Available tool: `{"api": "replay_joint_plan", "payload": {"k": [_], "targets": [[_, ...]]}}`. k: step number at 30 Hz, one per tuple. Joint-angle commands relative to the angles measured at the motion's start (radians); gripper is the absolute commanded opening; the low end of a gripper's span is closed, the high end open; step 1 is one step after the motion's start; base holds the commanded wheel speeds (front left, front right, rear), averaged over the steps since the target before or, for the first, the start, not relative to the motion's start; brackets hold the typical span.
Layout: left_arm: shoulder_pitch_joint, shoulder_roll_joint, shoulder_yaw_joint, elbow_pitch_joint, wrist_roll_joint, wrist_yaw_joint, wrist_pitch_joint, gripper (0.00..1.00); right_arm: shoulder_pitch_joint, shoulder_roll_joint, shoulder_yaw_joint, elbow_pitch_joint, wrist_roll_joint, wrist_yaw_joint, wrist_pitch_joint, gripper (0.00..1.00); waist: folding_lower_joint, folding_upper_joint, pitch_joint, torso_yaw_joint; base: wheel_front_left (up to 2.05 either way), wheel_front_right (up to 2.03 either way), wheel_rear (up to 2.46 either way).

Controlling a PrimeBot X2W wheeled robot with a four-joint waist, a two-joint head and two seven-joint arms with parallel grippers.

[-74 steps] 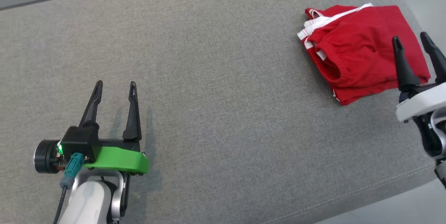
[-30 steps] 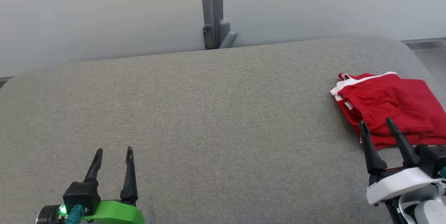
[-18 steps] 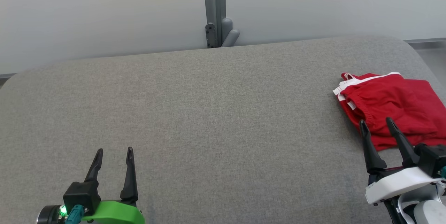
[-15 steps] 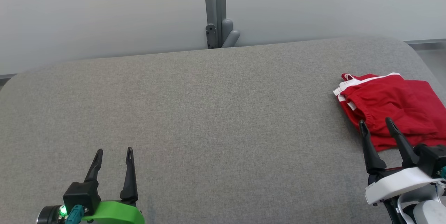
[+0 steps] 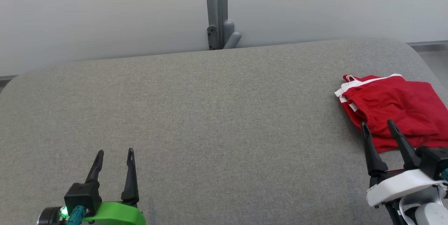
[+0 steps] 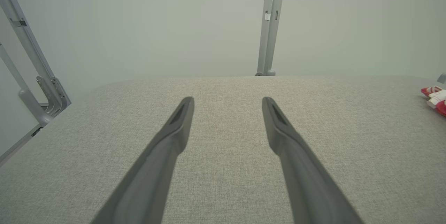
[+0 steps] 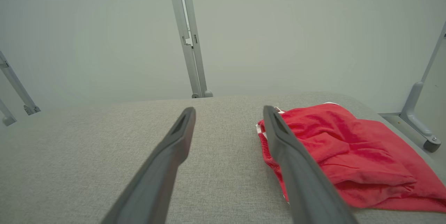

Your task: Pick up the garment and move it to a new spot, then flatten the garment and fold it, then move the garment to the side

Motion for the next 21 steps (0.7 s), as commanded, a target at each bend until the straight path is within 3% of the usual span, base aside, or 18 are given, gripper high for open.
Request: {"api": "replay_joint_plan", "payload": {"k": [1, 11, 12, 15, 21], "targets": [[0.006, 0.009, -0.002, -0.001, -0.004, 0.005, -0.001, 1.0, 0.011, 0.001, -0.004, -0.005, 0.002, -0.001, 0.004, 1.0, 0.0, 0.0, 0.0, 0.0, 0.0, 0.0, 0.0], [-0.001, 0.01, -0.007, 0.003, -0.01, 0.008, -0.005, 1.0, 0.017, -0.006, 0.0, -0.007, 0.014, -0.001, 0.014, 1.0, 0.0, 0.0, 0.0, 0.0, 0.0, 0.0, 0.0], [0.0, 0.003, -0.006, 0.001, -0.004, 0.004, 0.0, 0.0, 0.007, -0.002, 0.001, -0.003, 0.01, 0.0, 0.013, 0.0, 0.0, 0.0, 0.0, 0.0, 0.0, 0.0, 0.0], [0.007, -0.009, -0.012, 0.023, -0.005, 0.004, 0.001, 0.0, 0.016, 0.012, 0.006, 0.019, 0.011, 0.0, 0.014, 0.0, 0.0, 0.0, 0.0, 0.0, 0.0, 0.0, 0.0], [0.012, -0.027, -0.003, 0.015, -0.108, -0.022, -0.003, 0.0, 0.018, 0.02, -0.023, 0.022, 0.125, 0.0, 0.053, 0.0, 0.0, 0.0, 0.001, 0.001, 0.0, 0.0, 0.0]]}}
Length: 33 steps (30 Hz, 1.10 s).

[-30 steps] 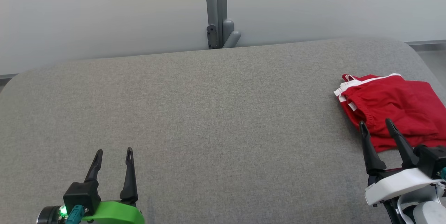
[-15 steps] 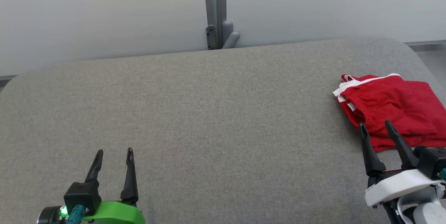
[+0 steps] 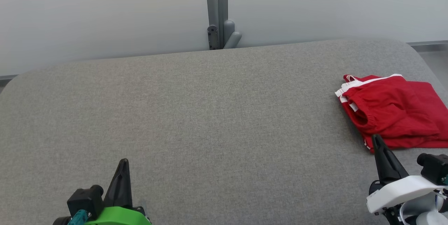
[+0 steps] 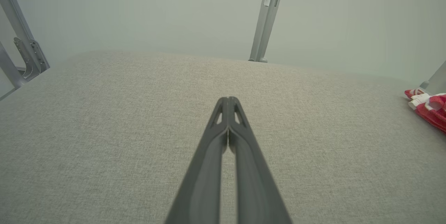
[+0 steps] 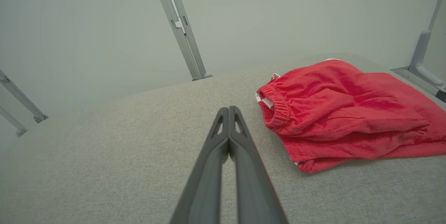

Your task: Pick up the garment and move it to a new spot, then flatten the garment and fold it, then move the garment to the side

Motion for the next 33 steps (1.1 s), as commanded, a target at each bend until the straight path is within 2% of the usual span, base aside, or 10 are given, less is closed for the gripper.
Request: {"api": "replay_joint_plan", "payload": {"k": [1, 15, 33], "targets": [[-0.007, 0.0, 0.012, -0.015, -0.044, -0.014, -0.005, 0.0, -0.011, -0.005, -0.019, -0.012, 0.048, 0.0, 0.014, 0.0, 0.0, 0.0, 0.0, 0.001, 0.0, 0.0, 0.0], [-0.011, -0.037, 0.029, -0.004, -0.254, -0.078, -0.014, 0.0, -0.01, 0.012, -0.083, -0.002, 0.277, 0.0, 0.099, 0.0, 0.0, 0.0, 0.003, 0.004, 0.0, 0.0, 0.0], [-0.012, -0.077, 0.047, 0.003, -0.479, -0.146, -0.024, 0.0, -0.011, 0.036, -0.157, 0.01, 0.518, 0.0, 0.195, 0.0, 0.0, 0.0, 0.006, 0.009, 0.0, 0.0, 0.0]]}}
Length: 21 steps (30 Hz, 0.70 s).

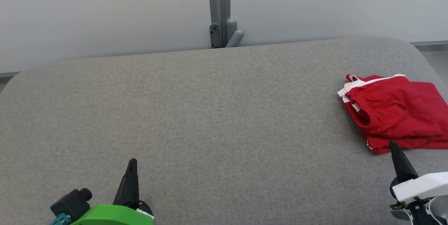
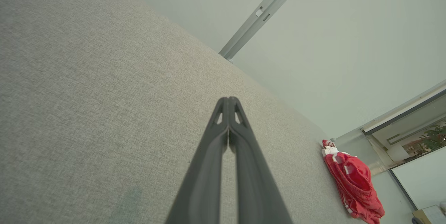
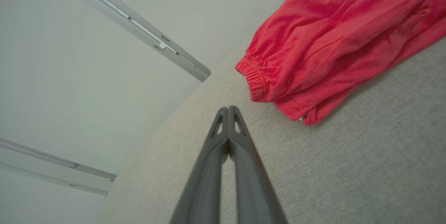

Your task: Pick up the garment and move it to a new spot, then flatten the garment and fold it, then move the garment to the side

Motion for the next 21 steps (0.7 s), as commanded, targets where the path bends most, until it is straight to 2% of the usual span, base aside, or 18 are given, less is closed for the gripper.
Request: {"api": "replay_joint_plan", "payload": {"k": [1, 21], "targets": [[-0.011, -0.003, 0.008, -0.009, -0.034, -0.015, -0.008, 0.0, -0.011, -0.004, -0.017, -0.009, 0.038, 0.0, 0.013, 0.0, 0.0, 0.0, 0.0, 0.0, 0.0, 0.0, 0.0], [-0.011, -0.038, 0.025, -0.004, -0.229, -0.072, -0.016, 0.0, -0.013, 0.021, -0.087, 0.003, 0.242, 0.0, 0.102, 0.0, 0.0, 0.0, 0.004, 0.005, 0.0, 0.0, 0.0]]}}
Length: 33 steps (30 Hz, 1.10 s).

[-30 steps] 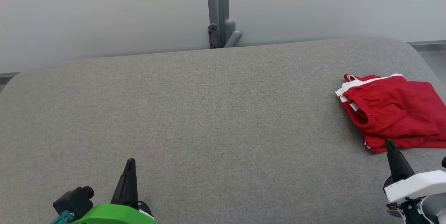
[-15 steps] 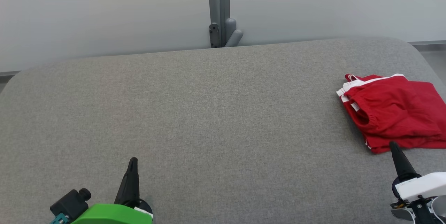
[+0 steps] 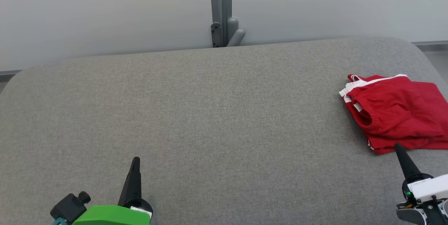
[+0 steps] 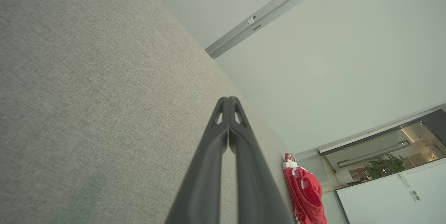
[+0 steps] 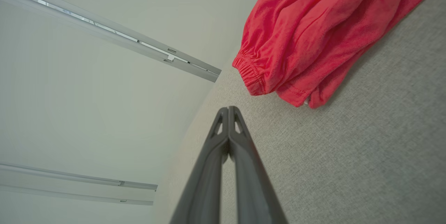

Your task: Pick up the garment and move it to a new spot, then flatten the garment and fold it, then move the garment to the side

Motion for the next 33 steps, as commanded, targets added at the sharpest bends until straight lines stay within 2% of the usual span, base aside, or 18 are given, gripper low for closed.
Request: {"api": "replay_joint_plan", "payload": {"k": [1, 33], "targets": [[-0.011, -0.003, 0.009, -0.008, -0.025, -0.009, -0.005, 0.0, -0.013, -0.003, -0.012, -0.005, 0.026, 0.001, 0.011, 0.0, 0.0, 0.0, 0.0, 0.0, 0.0, 0.0, 0.0], [-0.009, -0.048, 0.029, -0.004, -0.284, -0.085, -0.014, 0.0, -0.019, 0.036, -0.112, 0.01, 0.288, 0.0, 0.135, 0.0, 0.0, 0.0, 0.006, 0.009, 0.0, 0.0, 0.0]]}}
